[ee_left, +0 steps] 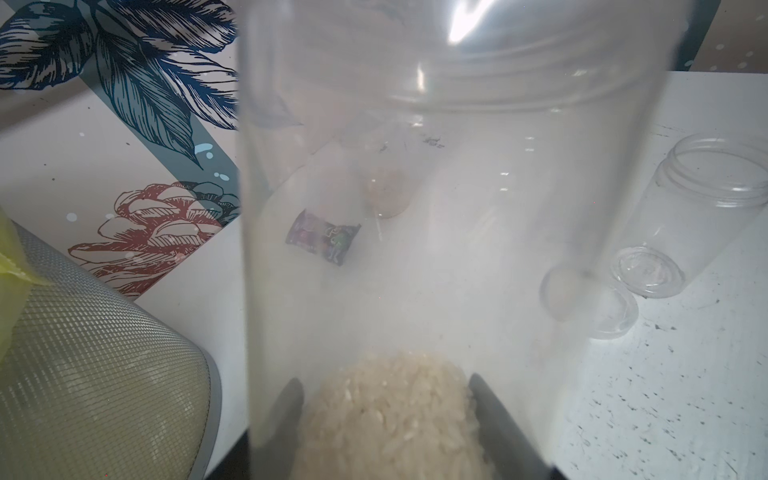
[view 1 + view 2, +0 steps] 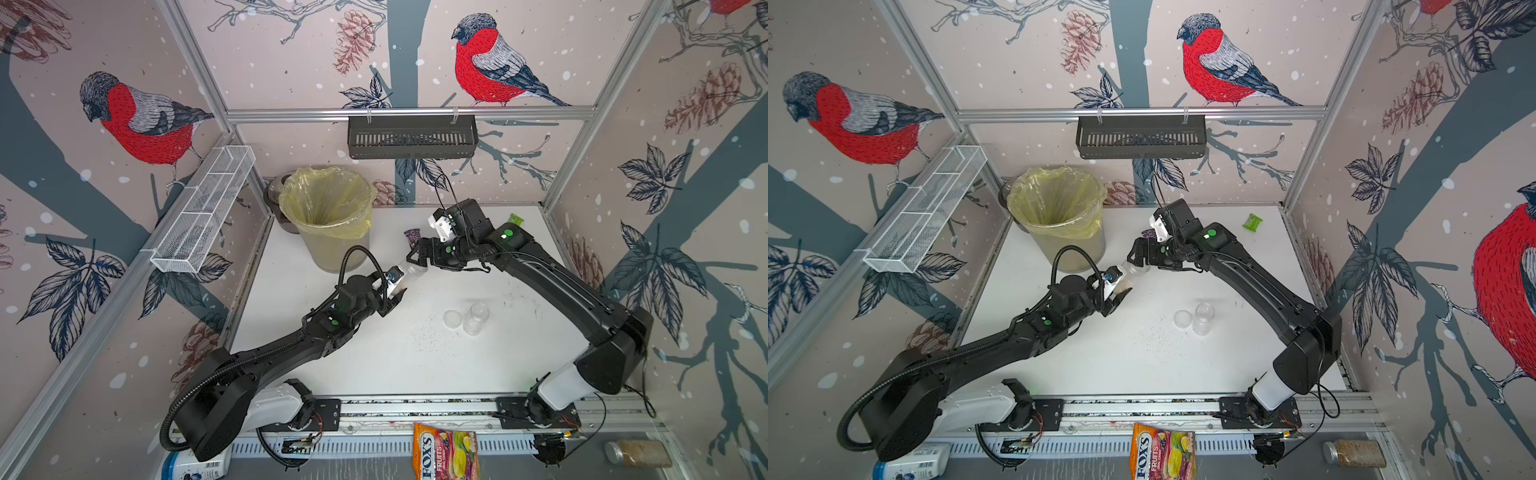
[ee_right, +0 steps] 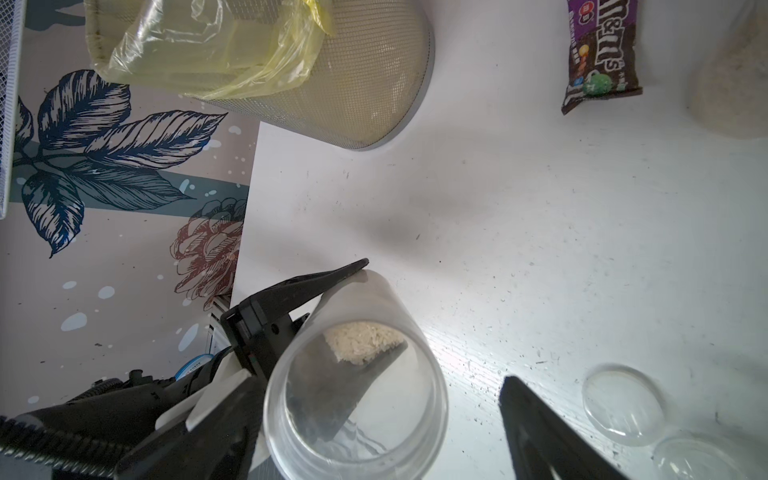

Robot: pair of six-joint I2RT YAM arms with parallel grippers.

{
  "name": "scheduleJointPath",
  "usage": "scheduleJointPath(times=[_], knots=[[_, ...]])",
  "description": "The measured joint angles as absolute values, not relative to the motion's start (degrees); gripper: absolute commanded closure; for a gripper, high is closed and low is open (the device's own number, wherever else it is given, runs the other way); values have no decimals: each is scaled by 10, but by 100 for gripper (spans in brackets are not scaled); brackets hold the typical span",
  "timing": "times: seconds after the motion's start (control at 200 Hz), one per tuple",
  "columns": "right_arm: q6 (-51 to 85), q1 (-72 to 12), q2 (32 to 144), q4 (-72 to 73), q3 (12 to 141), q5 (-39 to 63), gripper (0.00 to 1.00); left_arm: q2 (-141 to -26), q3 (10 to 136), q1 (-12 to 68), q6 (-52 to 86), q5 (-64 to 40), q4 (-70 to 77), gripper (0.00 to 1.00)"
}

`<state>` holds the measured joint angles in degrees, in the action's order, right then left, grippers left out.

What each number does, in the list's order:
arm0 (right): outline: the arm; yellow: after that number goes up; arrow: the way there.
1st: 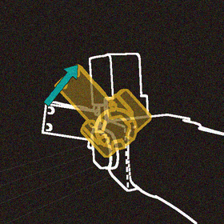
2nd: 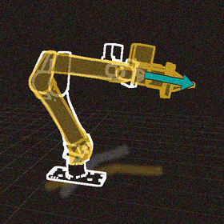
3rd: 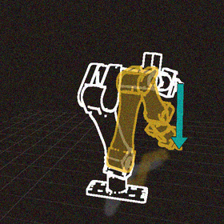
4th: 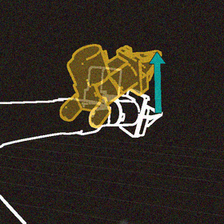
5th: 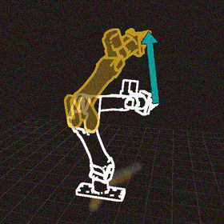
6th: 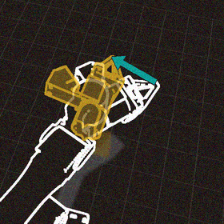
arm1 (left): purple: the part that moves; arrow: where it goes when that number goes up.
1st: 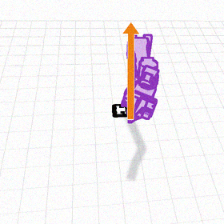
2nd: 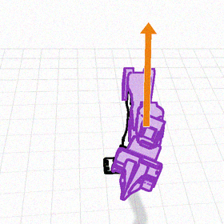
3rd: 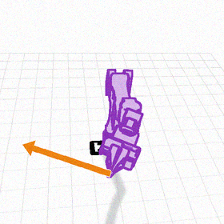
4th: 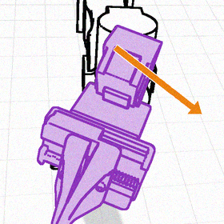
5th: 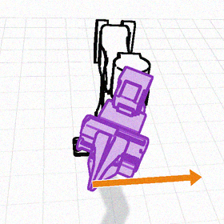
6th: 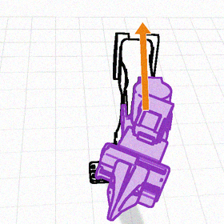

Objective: Empty moldy rice from jars
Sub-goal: Unscrew the lid from the jar.

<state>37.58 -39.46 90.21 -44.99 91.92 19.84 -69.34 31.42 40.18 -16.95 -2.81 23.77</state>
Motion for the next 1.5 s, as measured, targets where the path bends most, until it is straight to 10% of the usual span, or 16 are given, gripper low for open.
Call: scheduleJointPath(times=[0.735, 1.036, 1.501], knots=[[342, -424, 944, -497, 975, 172, 27, -699, 315, 402, -169, -27, 239, 100], [318, -423, 935, -500, 974, 163, 51, -695, 313, 402, -170, -24, 248, 100], [29, -403, 916, -426, 920, 277, 70, -672, 285, 368, -133, -116, 265, 100]])
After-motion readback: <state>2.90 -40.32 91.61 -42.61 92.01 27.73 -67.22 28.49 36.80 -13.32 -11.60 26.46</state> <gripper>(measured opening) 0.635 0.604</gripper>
